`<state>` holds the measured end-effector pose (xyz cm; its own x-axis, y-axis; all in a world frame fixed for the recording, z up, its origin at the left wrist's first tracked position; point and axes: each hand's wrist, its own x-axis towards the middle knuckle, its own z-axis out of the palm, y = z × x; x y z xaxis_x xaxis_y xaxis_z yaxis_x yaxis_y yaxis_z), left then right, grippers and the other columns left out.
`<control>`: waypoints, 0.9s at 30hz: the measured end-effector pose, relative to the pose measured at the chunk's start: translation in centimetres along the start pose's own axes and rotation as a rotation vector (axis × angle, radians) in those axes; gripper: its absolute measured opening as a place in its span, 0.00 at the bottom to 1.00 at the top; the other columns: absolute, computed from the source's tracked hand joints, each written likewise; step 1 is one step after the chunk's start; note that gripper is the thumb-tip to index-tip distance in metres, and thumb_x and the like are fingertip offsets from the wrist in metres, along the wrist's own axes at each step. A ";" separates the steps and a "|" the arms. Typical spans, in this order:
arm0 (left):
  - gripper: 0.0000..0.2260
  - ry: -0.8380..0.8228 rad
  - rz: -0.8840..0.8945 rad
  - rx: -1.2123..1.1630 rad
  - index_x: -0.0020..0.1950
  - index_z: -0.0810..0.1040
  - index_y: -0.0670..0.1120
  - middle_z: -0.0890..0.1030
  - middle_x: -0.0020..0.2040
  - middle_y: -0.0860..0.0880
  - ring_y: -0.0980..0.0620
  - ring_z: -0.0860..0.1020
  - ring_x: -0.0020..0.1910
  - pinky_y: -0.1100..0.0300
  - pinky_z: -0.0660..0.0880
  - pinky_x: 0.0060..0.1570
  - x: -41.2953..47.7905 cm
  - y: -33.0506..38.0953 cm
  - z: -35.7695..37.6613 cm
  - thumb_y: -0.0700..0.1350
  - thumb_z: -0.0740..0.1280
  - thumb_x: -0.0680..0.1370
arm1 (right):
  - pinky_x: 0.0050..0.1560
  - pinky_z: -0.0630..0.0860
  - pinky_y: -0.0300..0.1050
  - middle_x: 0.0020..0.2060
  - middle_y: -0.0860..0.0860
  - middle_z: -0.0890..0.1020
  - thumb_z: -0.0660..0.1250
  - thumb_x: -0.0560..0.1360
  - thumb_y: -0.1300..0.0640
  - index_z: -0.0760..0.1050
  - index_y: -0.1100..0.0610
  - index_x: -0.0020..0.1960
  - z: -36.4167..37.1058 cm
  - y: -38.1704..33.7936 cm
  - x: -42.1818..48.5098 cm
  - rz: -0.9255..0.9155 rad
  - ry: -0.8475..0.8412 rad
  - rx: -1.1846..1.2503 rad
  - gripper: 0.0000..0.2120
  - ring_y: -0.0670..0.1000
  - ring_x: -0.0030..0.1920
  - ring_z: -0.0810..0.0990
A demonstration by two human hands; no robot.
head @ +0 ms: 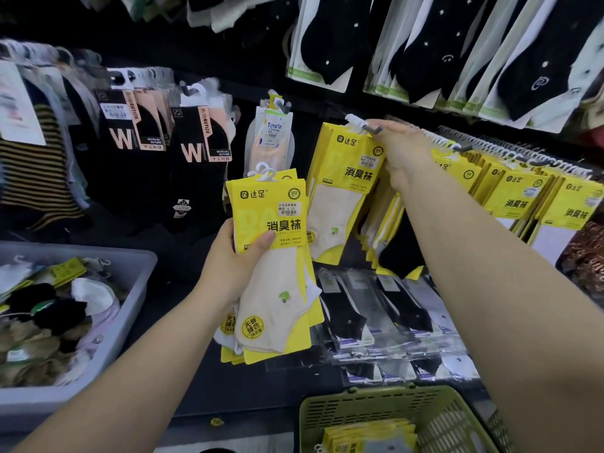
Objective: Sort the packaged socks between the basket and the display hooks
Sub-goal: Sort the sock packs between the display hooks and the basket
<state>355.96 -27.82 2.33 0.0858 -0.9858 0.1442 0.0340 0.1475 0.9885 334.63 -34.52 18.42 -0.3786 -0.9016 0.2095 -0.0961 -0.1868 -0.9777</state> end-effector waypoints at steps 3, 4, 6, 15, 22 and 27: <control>0.20 -0.022 0.000 -0.006 0.63 0.73 0.52 0.82 0.55 0.55 0.55 0.81 0.53 0.55 0.78 0.51 0.0 0.4 0.3 0.55 0.70 0.73 | 0.35 0.68 0.30 0.46 0.45 0.79 0.66 0.75 0.62 0.79 0.54 0.55 0.2 0.3 -0.7 -0.083 0.188 -0.043 0.10 0.43 0.44 0.75; 0.20 -0.024 -0.003 -0.017 0.63 0.73 0.52 0.82 0.54 0.55 0.56 0.81 0.52 0.57 0.78 0.49 0.0 0.5 0.3 0.55 0.70 0.73 | 0.35 0.66 0.28 0.49 0.46 0.77 0.66 0.76 0.61 0.76 0.55 0.58 0.2 0.6 -1.5 -0.102 0.235 -0.029 0.11 0.43 0.46 0.74; 0.21 -0.031 -0.014 -0.052 0.63 0.73 0.52 0.83 0.54 0.55 0.57 0.82 0.51 0.58 0.78 0.48 0.1 0.8 0.6 0.56 0.70 0.72 | 0.35 0.65 0.29 0.51 0.48 0.76 0.66 0.76 0.57 0.73 0.55 0.59 0.7 1.8 -3.7 -0.115 0.174 -0.071 0.12 0.41 0.44 0.73; 0.24 -0.096 -0.035 -0.268 0.54 0.74 0.57 0.85 0.45 0.59 0.58 0.84 0.43 0.66 0.78 0.34 -1.2 0.8 2.8 0.57 0.74 0.60 | 0.41 0.80 0.44 0.41 0.50 0.78 0.77 0.67 0.57 0.73 0.52 0.49 2.0 4.9 -9.4 -0.153 -0.208 -0.294 0.16 0.50 0.42 0.81; 0.21 -0.113 -0.115 -0.366 0.59 0.74 0.53 0.84 0.53 0.54 0.53 0.83 0.52 0.58 0.78 0.49 -1.2 -0.5 3.2 0.55 0.70 0.68 | 0.43 0.81 0.50 0.45 0.52 0.82 0.69 0.73 0.64 0.76 0.51 0.48 -0.5 5.3 -8.1 0.003 -0.318 -0.079 0.10 0.50 0.40 0.81; 0.09 0.012 -0.083 -0.269 0.56 0.75 0.54 0.84 0.51 0.55 0.54 0.83 0.51 0.58 0.78 0.49 -0.3 -1.2 2.2 0.48 0.68 0.77 | 0.47 0.75 0.41 0.53 0.47 0.80 0.67 0.76 0.54 0.76 0.46 0.46 -2.8 3.4 -4.9 -0.084 0.016 -0.033 0.04 0.48 0.47 0.78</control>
<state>353.72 -27.84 1.15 0.0836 -0.9947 0.0607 0.3046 0.0835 0.9488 333.54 -29.63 14.16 -0.3829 -0.8768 0.2909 -0.1577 -0.2482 -0.9558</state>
